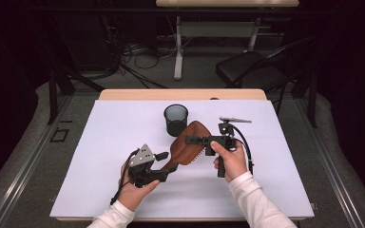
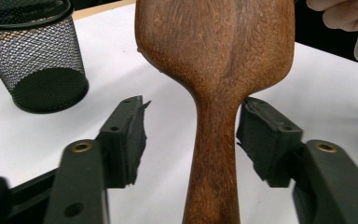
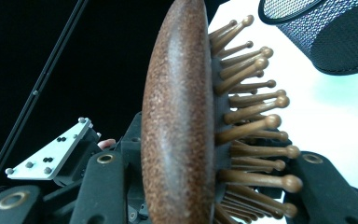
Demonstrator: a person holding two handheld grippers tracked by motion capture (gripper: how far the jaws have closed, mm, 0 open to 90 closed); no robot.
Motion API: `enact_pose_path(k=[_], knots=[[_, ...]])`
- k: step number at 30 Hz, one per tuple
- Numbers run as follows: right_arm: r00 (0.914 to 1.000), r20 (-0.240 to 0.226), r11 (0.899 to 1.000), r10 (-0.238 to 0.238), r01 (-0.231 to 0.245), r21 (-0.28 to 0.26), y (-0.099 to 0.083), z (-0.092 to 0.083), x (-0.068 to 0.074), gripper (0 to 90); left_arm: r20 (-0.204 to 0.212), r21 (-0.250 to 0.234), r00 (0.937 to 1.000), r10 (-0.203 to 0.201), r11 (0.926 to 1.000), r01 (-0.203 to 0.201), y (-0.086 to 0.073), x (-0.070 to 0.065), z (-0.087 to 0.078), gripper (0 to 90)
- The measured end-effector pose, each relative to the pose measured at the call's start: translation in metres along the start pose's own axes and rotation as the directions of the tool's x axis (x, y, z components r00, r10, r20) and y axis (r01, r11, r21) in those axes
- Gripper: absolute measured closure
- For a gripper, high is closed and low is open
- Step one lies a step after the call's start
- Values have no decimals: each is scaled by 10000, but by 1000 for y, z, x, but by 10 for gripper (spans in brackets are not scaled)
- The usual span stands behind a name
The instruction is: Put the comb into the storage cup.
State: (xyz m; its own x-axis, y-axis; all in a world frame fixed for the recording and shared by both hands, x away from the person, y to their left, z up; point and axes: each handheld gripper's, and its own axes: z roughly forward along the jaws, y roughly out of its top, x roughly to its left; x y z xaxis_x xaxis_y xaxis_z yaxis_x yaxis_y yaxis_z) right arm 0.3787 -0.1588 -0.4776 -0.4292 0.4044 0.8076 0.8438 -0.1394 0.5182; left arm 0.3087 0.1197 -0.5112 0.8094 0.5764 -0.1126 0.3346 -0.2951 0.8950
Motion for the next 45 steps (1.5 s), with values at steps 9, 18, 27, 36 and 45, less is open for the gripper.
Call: enact_pose_path(k=[9, 18, 27, 36, 45], knots=[[9999, 114, 10000, -6, 7, -56, 1, -2, -1, 498, -206, -193, 9998, 41, 9998, -45, 0, 0, 0, 301], [9998, 181, 9999, 32, -29, -121, 1, -4, -2, 497, -468, -352, 9989, 58, 9994, -74, 1, 1, -2, 281], [9998, 220, 9998, 29, -25, -204, 2, -5, -3, 497, -493, -359, 9987, 105, 9993, -123, 2, 1, -3, 282], [9995, 319, 9996, 17, -8, -283, 3, -7, -5, 497, -488, -557, 9988, 40, 9984, -68, 4, 3, -7, 282], [9991, 426, 9991, 91, -73, -410, 4, -9, -8, 497, -571, -702, 9984, -55, 9975, 15, 7, 5, -13, 289]])
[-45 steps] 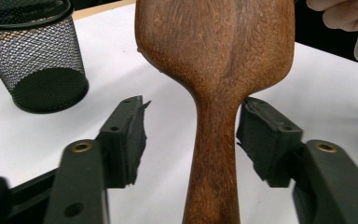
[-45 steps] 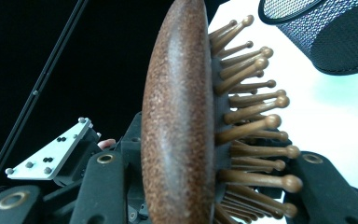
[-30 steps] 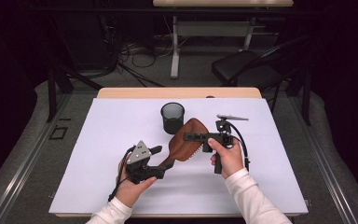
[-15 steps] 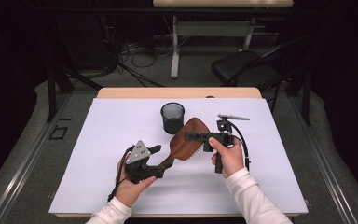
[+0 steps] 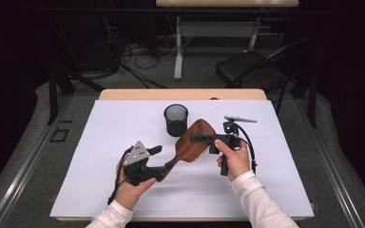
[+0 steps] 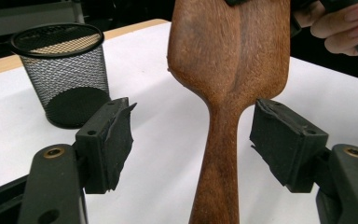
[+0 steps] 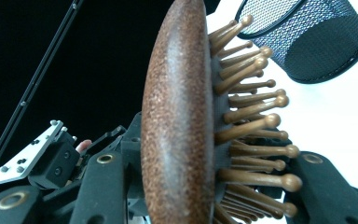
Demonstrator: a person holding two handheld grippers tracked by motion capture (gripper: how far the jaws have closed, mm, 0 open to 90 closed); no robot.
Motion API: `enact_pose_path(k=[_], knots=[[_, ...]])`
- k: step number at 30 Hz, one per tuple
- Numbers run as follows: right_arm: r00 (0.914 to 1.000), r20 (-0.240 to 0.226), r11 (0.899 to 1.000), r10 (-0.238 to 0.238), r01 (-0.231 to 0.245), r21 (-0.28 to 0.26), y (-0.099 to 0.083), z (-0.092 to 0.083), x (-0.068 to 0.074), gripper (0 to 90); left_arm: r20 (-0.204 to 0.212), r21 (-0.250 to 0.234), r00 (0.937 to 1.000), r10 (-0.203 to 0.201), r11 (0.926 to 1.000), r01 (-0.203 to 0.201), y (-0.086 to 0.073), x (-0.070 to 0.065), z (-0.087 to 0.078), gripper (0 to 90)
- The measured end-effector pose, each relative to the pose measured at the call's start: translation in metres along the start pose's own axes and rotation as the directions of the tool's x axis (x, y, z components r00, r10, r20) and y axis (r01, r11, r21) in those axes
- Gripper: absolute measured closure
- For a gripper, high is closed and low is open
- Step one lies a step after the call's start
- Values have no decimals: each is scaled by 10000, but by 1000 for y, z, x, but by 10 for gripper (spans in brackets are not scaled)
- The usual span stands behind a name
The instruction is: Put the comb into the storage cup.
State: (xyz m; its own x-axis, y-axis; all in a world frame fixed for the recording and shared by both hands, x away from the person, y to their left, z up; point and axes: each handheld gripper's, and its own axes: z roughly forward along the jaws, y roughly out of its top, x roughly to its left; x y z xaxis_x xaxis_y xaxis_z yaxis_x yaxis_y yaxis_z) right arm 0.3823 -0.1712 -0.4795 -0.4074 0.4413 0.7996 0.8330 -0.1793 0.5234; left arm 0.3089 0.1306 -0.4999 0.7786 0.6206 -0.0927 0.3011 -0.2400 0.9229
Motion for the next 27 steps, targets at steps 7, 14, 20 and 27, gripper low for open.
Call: enact_pose_path(k=[7, 14, 20, 27], knots=[[10000, 61, 10000, 13, -12, -99, 2, -3, -2, 497, -230, 14, 9997, -55, 10000, 55, 1, 5, -3, 289], [9998, 203, 9998, 92, -89, -150, 4, -7, -5, 496, -380, 87, 9992, -94, 9999, 97, 0, 8, -3, 300], [9993, 328, 9994, 179, -169, -304, 7, -12, -8, 496, -550, 256, 9984, -123, 9996, 137, -1, 12, -3, 328], [9987, 468, 9993, 179, -163, -336, 10, -16, -10, 496, -711, 285, 9973, -154, 9994, 175, -2, 16, -3, 328]])
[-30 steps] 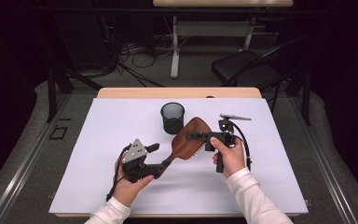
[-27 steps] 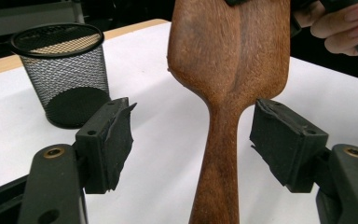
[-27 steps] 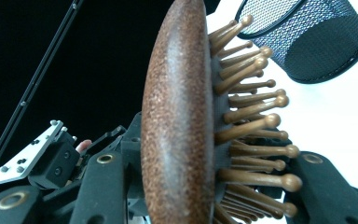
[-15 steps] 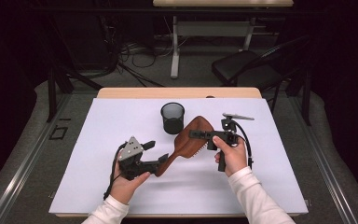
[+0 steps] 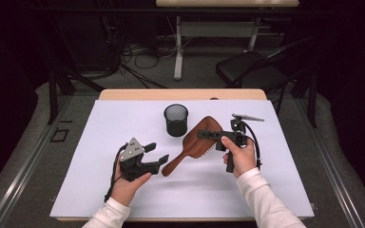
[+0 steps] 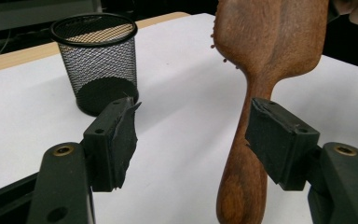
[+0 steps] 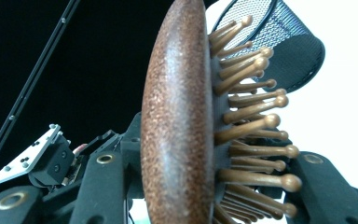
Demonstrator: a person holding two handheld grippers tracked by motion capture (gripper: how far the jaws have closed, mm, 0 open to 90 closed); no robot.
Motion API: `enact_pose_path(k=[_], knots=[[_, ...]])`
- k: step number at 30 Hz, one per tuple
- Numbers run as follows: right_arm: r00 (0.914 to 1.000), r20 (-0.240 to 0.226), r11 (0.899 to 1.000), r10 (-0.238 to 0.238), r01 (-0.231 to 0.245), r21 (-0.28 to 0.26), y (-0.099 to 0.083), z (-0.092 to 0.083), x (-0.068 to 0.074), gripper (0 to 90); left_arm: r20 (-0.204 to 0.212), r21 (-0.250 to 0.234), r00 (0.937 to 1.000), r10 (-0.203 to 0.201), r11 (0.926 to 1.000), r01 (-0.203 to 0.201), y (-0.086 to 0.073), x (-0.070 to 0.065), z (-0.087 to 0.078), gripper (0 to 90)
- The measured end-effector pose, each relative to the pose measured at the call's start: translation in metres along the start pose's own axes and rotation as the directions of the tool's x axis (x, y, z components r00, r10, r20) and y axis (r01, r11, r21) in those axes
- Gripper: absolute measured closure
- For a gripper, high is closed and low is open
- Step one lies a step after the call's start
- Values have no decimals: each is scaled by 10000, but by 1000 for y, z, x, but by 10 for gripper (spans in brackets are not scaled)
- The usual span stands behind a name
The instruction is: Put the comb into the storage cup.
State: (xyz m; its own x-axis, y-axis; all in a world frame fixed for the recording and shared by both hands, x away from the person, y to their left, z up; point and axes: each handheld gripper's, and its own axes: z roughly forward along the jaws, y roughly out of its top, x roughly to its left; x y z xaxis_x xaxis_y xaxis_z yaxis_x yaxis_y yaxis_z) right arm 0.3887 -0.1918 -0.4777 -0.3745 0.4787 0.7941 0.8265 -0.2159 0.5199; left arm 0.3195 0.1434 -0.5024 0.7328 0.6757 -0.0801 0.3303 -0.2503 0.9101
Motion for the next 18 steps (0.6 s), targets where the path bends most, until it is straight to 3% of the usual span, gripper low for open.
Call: enact_pose_path(k=[10, 18], knots=[[10000, 36, 9999, 32, -32, -164, 3, -4, -1, 495, -62, 18, 9998, 166, 9999, -166, 0, 1, 0, 355], [10000, 94, 9998, -15, 17, -192, 4, -5, -1, 494, -194, 359, 9998, -98, 9993, 105, -1, 4, 2, 329]])
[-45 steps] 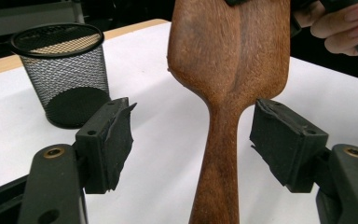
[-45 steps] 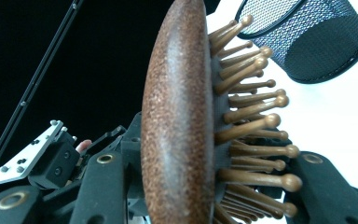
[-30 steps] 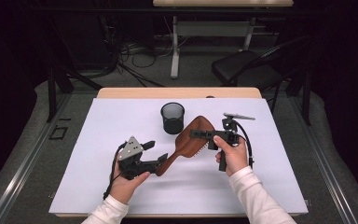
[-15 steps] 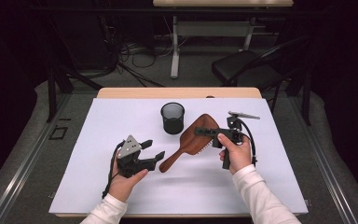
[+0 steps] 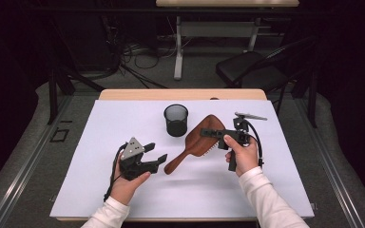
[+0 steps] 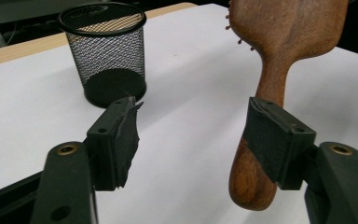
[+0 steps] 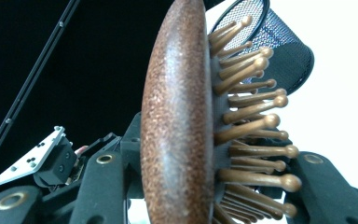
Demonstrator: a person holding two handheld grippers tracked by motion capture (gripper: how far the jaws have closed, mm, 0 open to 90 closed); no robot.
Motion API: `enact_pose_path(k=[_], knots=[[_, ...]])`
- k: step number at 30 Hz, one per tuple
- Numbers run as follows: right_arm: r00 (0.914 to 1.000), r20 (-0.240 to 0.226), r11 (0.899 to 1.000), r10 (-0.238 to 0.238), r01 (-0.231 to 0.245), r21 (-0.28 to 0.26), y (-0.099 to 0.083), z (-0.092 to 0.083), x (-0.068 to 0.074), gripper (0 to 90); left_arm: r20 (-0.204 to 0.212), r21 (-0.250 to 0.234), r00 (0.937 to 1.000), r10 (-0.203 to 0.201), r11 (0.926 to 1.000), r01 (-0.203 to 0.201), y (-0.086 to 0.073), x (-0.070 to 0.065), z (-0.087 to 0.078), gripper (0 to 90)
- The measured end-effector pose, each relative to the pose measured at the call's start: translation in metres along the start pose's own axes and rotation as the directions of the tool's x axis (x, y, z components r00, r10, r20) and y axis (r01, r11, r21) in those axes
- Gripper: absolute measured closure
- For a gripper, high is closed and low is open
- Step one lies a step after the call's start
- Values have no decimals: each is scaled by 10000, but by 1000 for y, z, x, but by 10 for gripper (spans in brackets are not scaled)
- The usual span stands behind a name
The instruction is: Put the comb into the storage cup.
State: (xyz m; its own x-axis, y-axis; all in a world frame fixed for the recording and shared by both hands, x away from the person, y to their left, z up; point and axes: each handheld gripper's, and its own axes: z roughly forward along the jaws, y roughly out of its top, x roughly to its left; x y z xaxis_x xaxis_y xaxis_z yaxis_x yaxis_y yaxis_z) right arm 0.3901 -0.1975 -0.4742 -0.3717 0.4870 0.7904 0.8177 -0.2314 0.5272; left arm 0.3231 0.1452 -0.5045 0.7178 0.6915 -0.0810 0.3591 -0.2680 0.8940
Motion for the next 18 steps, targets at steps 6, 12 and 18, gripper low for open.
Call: enact_pose_path(k=[6, 12, 18], knots=[[10000, 30, 10000, -76, 76, 2, 2, -1, 0, 494, -17, 116, 10000, -77, 9999, 77, 0, 3, 2, 251], [9998, 90, 9999, -148, 149, -41, 3, -2, 1, 494, -82, 289, 9999, -98, 9995, 100, -1, 5, 4, 155], [9998, 131, 9999, -122, 123, -37, 4, -3, 2, 493, -130, 300, 9995, -301, 9991, 305, -2, 6, 5, 63]])
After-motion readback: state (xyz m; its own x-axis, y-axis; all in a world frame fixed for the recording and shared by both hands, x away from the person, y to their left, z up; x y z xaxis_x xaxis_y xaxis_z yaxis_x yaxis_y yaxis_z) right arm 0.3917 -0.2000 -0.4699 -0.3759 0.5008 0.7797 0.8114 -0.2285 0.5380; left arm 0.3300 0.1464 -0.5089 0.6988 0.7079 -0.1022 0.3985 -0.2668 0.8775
